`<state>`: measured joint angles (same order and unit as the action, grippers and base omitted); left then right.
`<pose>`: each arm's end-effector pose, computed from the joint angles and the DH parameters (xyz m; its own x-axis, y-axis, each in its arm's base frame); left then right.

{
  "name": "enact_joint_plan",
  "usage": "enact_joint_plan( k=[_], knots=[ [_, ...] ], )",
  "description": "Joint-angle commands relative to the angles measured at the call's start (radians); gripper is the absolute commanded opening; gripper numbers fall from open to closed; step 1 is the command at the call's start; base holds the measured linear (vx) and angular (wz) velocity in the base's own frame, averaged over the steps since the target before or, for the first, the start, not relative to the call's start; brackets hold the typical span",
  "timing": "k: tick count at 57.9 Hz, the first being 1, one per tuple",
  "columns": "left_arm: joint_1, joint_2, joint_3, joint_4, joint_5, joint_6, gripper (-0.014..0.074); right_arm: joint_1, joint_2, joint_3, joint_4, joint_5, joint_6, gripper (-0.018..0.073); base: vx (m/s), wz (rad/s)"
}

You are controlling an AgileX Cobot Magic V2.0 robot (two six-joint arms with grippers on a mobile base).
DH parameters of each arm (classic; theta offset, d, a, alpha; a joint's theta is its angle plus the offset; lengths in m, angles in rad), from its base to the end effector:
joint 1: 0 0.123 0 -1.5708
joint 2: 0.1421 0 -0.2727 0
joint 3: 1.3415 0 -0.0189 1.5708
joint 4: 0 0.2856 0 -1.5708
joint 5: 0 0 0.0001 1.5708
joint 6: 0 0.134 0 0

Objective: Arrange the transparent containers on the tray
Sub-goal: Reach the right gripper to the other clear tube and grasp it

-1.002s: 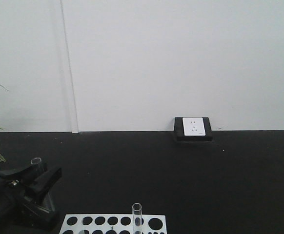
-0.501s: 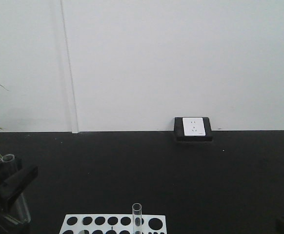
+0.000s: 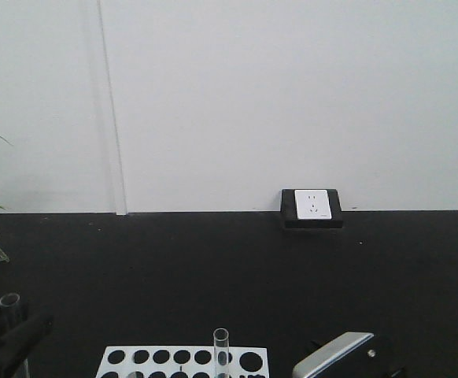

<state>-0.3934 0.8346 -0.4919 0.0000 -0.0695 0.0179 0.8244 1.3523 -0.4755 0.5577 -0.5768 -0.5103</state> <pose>0.2403 -0.0997 0.2702 -0.1639 0.0874 -0.9826 0.3863 0.9222 0.0176 0.2435 0.2064 0.1692 -0.1763 -0.2308 -0.9569 -0.5201 0.8472 -0.1086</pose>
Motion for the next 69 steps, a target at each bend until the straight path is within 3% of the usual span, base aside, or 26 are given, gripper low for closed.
enact_joint_plan(
  k=[1, 10, 15, 23, 38, 69],
  knots=[
    [-0.005, -0.014, -0.008, -0.011, -0.128, -0.059, 0.0128, 0.035, 0.051, -0.035, -0.044, -0.194, 0.063, 0.0537, 0.00, 0.00],
    [-0.005, -0.014, -0.001, -0.009, -0.173, -0.080, 0.0128, 0.036, 0.129, -0.080, -0.066, -0.188, 0.208, 0.0537, 0.00, 0.00],
    [-0.005, -0.014, -0.001, -0.009, -0.181, -0.080, 0.0128, 0.036, 0.153, -0.116, -0.128, -0.189, 0.205, 0.0537, 0.00, 0.00],
    [-0.005, -0.014, -0.001, -0.009, -0.181, -0.080, 0.0128, 0.033, 0.193, -0.177, -0.143, -0.155, 0.203, 0.0537, 0.00, 0.00],
    [-0.005, -0.014, -0.001, -0.009, -0.189, -0.080, 0.0128, 0.033, 0.282, -0.244, -0.013, -0.190, 0.151, 0.0537, 0.00, 0.00],
    [-0.005, -0.014, -0.001, -0.009, -0.201, -0.080, 0.0128, 0.032, 0.386, -0.307, 0.031, -0.231, 0.140, 0.0537, 0.00, 0.00]
  ],
)
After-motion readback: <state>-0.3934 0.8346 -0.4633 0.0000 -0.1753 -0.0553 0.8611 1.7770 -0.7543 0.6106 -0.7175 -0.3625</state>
